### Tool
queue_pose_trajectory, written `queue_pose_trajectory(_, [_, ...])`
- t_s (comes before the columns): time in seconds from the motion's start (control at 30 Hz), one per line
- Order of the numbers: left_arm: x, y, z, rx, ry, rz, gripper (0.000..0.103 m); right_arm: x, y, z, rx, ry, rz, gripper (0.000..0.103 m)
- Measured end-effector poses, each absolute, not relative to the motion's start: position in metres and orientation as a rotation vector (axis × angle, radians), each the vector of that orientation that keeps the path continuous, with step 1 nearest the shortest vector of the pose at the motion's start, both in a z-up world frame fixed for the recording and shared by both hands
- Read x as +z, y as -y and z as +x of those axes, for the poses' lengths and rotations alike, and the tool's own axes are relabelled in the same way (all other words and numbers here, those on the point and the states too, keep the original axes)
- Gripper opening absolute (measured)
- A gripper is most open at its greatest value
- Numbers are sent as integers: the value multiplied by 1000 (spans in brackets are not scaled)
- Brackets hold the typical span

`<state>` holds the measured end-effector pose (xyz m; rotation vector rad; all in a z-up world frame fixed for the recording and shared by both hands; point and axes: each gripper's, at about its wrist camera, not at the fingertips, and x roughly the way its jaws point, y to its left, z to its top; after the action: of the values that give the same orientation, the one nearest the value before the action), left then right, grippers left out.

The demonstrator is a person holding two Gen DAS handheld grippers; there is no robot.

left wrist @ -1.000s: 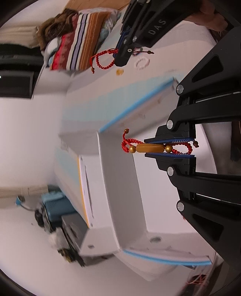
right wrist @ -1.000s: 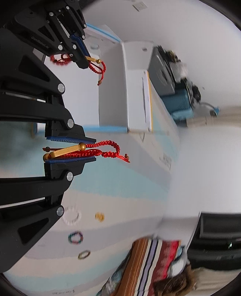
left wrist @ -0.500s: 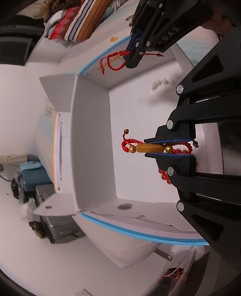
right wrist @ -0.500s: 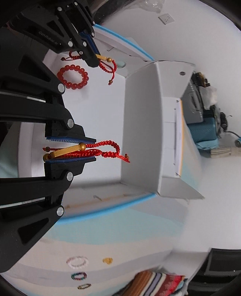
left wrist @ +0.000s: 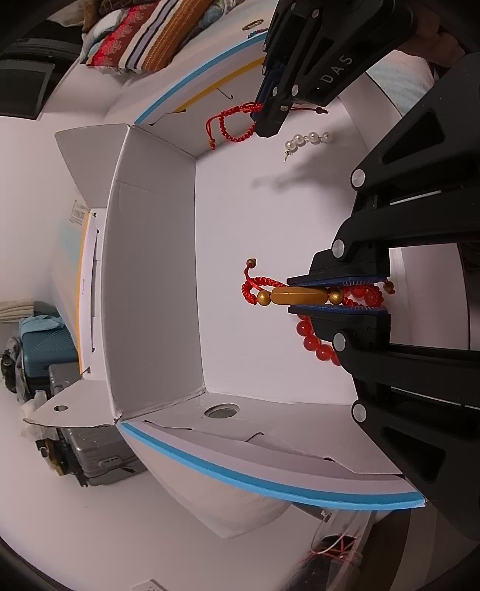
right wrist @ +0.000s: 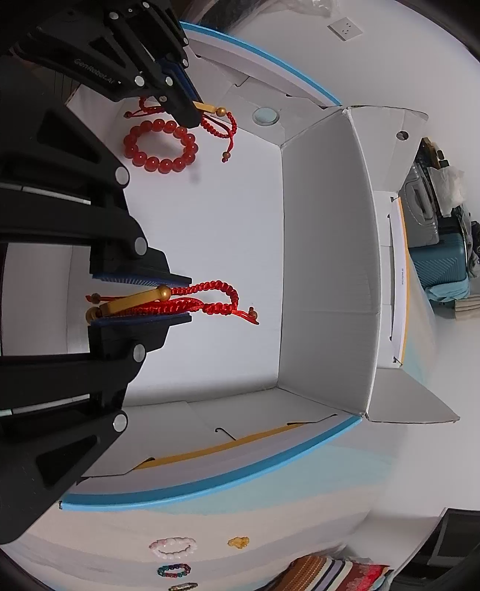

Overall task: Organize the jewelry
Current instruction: 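Carry both red cord bracelets into the white box and open both tools, then move both tools back toward the pink-white and wooden bead bracelets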

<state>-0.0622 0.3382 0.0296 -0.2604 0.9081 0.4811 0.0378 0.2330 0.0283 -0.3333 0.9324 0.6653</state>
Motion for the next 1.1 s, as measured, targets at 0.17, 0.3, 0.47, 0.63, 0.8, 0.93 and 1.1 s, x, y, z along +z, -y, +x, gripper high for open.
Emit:
queue_pose_trajectory(0.17, [29, -340, -61, 481, -912, -264, 8, 28, -236, 40, 655, -933, -335, 15])
queue_pose_trajectory(0.3, [29, -343, -61, 492, -916, -273, 12, 28, -238, 39, 645, -932, -347, 25])
queue_pose_trajectory(0.47, [31, -347, -62, 506, -911, -286, 30, 33, -236, 34, 654, -918, -338, 47])
queue_pose_trajectory(0.63, [36, -348, -67, 528, -890, -289, 52, 38, -233, 33, 646, -913, -337, 64])
queue_pose_trajectory(0.8, [53, -344, -76, 541, -854, -273, 67, 52, -223, 30, 642, -884, -325, 79])
queue_pose_trajectory(0.93, [66, -340, -80, 549, -829, -260, 79, 72, -209, 27, 637, -847, -294, 90])
queue_pose_trajectory(1.1, [83, -326, -79, 544, -799, -238, 89, 100, -182, 28, 609, -789, -267, 94])
